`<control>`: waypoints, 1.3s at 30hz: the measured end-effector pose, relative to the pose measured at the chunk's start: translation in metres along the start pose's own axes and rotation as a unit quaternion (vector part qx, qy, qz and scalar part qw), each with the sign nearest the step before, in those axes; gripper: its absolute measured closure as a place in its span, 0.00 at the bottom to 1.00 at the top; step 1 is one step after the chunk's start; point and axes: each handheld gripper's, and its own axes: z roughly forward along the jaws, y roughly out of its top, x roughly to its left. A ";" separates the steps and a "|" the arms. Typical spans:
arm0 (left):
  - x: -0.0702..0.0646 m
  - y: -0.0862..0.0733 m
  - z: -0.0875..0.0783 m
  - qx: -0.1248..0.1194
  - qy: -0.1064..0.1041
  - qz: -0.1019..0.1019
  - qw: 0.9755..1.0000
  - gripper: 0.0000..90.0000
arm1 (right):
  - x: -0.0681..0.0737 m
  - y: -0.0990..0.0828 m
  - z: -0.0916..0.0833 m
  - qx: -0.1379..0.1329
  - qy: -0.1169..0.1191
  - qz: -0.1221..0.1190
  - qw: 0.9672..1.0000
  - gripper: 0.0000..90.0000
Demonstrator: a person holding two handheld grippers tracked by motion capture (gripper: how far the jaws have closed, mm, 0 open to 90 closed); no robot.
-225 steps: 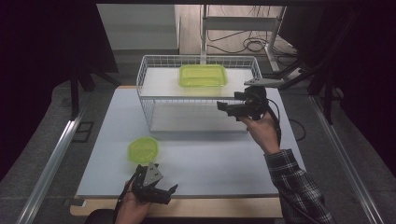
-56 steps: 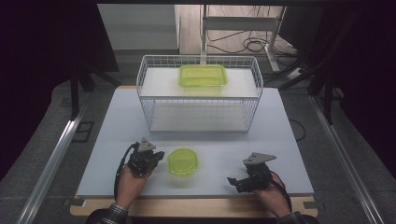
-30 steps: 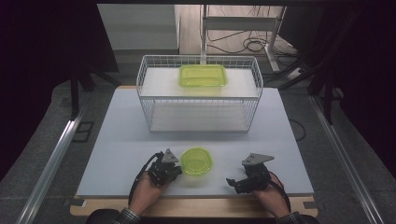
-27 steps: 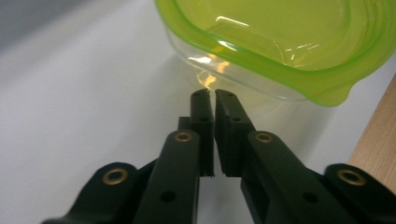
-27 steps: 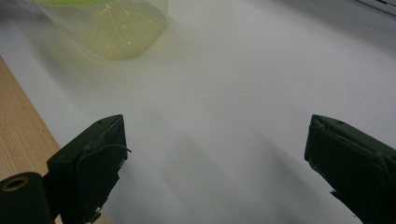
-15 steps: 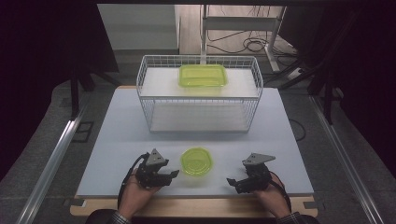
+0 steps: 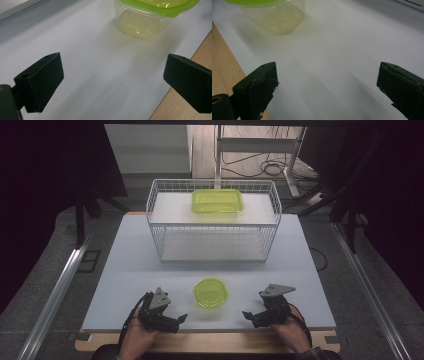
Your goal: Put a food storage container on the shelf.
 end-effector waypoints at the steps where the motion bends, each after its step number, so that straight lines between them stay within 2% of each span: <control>1: 0.000 0.000 0.000 -0.003 0.001 0.001 1.000 0.02 | 0.000 0.000 0.000 -0.001 -0.002 0.000 1.000 0.03; 4: 0.000 -0.001 0.001 -0.006 0.003 0.005 1.000 0.02 | -0.001 0.001 -0.001 -0.008 -0.007 0.001 1.000 0.02; 10: 0.001 -0.002 0.001 -0.006 0.009 0.012 1.000 0.02 | -0.001 0.005 -0.003 -0.024 -0.002 0.010 1.000 0.02; 14: 0.001 -0.002 0.001 -0.007 0.013 0.014 1.000 0.01 | 0.001 0.011 -0.001 -0.025 0.018 0.031 0.999 0.03; 17: 0.000 -0.002 0.000 -0.008 0.014 0.014 1.000 0.01 | 0.002 0.015 0.000 -0.025 0.027 0.037 0.999 0.02; 18: 0.000 -0.003 -0.001 -0.008 0.017 0.015 1.000 0.01 | 0.002 0.019 0.001 -0.023 0.041 0.047 0.998 0.02; 19: 0.000 -0.003 -0.001 -0.008 0.017 0.015 1.000 0.01 | 0.002 0.019 0.001 -0.023 0.041 0.047 0.998 0.02; 20: 0.000 -0.004 -0.002 -0.009 0.019 0.015 1.000 0.01 | 0.002 0.025 0.001 -0.024 0.059 0.069 0.996 0.02; 21: 0.000 -0.004 -0.002 -0.009 0.019 0.015 1.000 0.01 | 0.002 0.025 0.001 -0.024 0.059 0.069 0.996 0.02; 23: -0.001 -0.005 -0.004 -0.008 0.020 0.016 1.000 0.01 | 0.001 0.031 0.001 -0.023 0.074 0.084 0.993 0.06; 30: -0.002 -0.005 -0.005 -0.007 0.024 0.020 0.999 0.01 | 0.000 0.046 0.006 -0.020 0.107 0.093 0.990 0.25; 33: -0.002 -0.005 -0.005 -0.003 0.026 0.025 0.999 0.02 | -0.001 0.050 0.009 -0.020 0.116 0.097 0.988 0.30; 39: -0.002 -0.006 -0.005 -0.002 0.027 0.030 0.999 0.02 | -0.006 0.064 0.022 -0.010 0.142 0.134 0.981 0.47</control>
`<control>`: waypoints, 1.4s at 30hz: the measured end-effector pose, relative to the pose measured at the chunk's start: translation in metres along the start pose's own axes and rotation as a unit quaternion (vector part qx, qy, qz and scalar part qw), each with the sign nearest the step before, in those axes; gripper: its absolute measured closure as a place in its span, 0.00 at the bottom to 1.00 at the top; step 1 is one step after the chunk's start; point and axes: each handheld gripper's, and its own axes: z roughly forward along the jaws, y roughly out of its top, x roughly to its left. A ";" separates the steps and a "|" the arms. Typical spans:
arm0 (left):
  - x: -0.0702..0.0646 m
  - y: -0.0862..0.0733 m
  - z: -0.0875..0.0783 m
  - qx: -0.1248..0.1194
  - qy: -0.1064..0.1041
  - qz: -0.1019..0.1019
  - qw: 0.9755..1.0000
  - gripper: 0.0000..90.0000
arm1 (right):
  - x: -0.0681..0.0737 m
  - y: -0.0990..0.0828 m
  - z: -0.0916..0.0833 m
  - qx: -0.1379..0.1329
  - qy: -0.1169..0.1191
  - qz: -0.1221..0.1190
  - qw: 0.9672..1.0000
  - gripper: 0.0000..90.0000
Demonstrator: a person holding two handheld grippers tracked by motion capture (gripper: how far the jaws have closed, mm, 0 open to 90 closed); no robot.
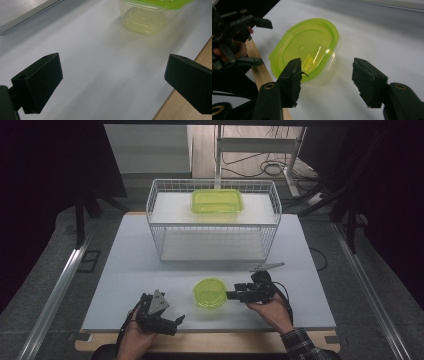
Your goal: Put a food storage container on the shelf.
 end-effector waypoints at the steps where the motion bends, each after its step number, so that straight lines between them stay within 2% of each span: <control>1: 0.000 0.000 0.000 -0.001 0.000 0.000 1.000 0.02 | -0.001 0.002 0.002 0.000 0.003 0.003 1.000 0.49; 8: -0.002 0.000 0.001 0.003 0.001 0.006 1.000 0.02 | -0.003 0.011 0.016 0.014 0.010 0.010 1.000 0.54; 14: -0.003 0.000 0.001 0.003 0.001 0.009 1.000 0.02 | -0.008 0.015 0.024 0.020 0.010 0.031 0.999 0.58; 16: -0.003 0.000 0.002 0.005 0.000 0.010 1.000 0.02 | -0.015 0.017 0.026 0.021 0.025 0.056 0.998 0.64; 21: -0.004 0.000 0.002 0.007 0.000 0.013 1.000 0.02 | -0.024 0.017 0.031 0.029 0.057 0.091 0.994 0.74; 25: -0.004 0.000 0.002 0.007 0.000 0.014 1.000 0.02 | -0.028 0.017 0.032 0.034 0.085 0.127 0.988 0.84; 26: -0.004 0.000 0.002 0.007 0.000 0.014 1.000 0.02 | -0.028 0.017 0.032 0.034 0.085 0.127 0.988 0.84; 27: -0.004 0.000 0.002 0.007 0.000 0.014 1.000 0.02 | -0.029 0.017 0.032 0.033 0.105 0.139 0.984 0.88; 31: -0.004 0.000 0.002 0.006 0.000 0.014 1.000 0.02 | -0.023 0.019 0.031 0.039 0.101 0.127 0.986 0.89; 35: -0.004 0.000 0.002 0.006 0.001 0.015 1.000 0.02 | -0.021 0.022 0.026 0.031 0.110 0.131 0.985 0.89; 42: -0.003 0.000 0.001 0.003 0.000 0.012 1.000 0.02 | -0.017 0.030 0.013 0.014 0.106 0.120 0.987 0.89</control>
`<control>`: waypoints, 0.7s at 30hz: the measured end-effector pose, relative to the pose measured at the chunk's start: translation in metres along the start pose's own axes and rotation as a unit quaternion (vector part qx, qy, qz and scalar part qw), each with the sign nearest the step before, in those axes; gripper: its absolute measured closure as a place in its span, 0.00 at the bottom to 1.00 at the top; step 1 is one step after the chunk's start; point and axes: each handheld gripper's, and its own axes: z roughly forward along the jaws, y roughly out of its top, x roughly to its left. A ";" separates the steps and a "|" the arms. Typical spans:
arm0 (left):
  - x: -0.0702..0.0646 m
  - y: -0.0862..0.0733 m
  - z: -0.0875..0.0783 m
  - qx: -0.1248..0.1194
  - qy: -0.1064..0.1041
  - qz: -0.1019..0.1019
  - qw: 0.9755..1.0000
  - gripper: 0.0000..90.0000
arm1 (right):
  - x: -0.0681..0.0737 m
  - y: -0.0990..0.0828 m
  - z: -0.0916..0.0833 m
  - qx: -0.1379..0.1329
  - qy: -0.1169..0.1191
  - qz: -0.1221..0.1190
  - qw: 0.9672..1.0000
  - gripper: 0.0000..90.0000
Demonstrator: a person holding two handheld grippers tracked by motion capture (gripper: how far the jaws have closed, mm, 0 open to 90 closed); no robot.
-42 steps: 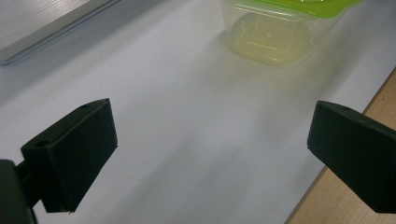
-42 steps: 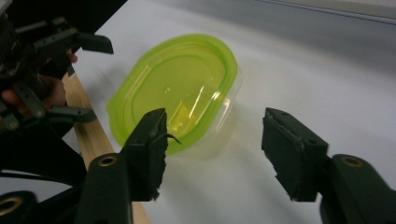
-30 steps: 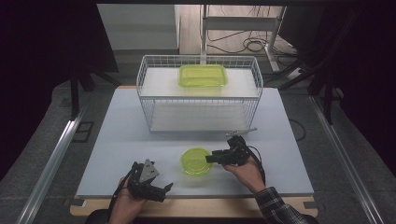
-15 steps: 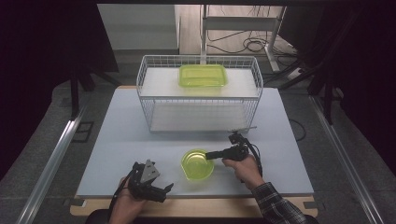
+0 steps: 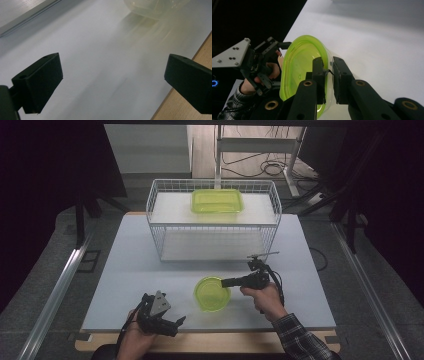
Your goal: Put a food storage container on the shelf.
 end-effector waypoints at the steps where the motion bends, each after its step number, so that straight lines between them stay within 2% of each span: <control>1: 0.000 0.000 0.000 -0.001 0.000 0.000 1.000 0.02 | 0.001 0.001 -0.001 -0.002 0.000 -0.002 1.000 0.89; 6: 0.001 0.000 0.000 -0.002 0.000 0.000 1.000 0.02 | 0.008 0.007 -0.009 -0.013 0.005 -0.008 1.000 0.89; 21: 0.001 0.000 0.000 -0.001 -0.001 0.002 1.000 0.02 | 0.027 0.030 -0.035 -0.047 -0.004 -0.025 0.999 0.89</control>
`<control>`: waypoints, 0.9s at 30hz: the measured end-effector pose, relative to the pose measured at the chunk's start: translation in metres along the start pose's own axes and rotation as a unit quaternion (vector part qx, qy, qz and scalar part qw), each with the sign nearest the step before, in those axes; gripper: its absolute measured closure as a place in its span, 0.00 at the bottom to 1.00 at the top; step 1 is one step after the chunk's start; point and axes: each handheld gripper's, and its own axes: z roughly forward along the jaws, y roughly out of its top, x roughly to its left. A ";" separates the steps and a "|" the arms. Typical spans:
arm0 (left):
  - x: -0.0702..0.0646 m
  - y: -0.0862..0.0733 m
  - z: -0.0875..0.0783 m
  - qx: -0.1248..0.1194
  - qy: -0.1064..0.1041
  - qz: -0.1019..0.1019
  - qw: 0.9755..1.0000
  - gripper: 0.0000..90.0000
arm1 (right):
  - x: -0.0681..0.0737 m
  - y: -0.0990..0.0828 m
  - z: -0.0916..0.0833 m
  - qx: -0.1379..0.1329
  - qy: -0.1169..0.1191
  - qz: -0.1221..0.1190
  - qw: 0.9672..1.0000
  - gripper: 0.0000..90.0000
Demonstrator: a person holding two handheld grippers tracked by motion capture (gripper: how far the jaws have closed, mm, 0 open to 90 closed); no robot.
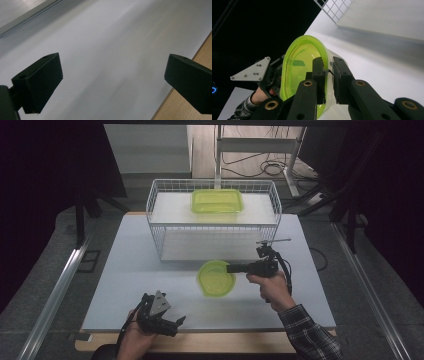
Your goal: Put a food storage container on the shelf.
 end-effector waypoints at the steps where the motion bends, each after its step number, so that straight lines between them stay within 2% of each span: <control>1: 0.000 0.000 0.000 0.000 0.000 0.000 1.000 0.02 | 0.001 0.001 -0.001 -0.001 0.000 -0.001 1.000 0.89; 8: 0.000 0.000 0.000 0.000 0.000 -0.001 1.000 0.02 | 0.009 0.014 -0.012 -0.014 -0.002 -0.012 1.000 0.89; 27: 0.003 0.000 -0.002 -0.009 -0.002 -0.011 1.000 0.01 | 0.029 0.049 -0.037 -0.054 0.003 -0.015 0.998 0.89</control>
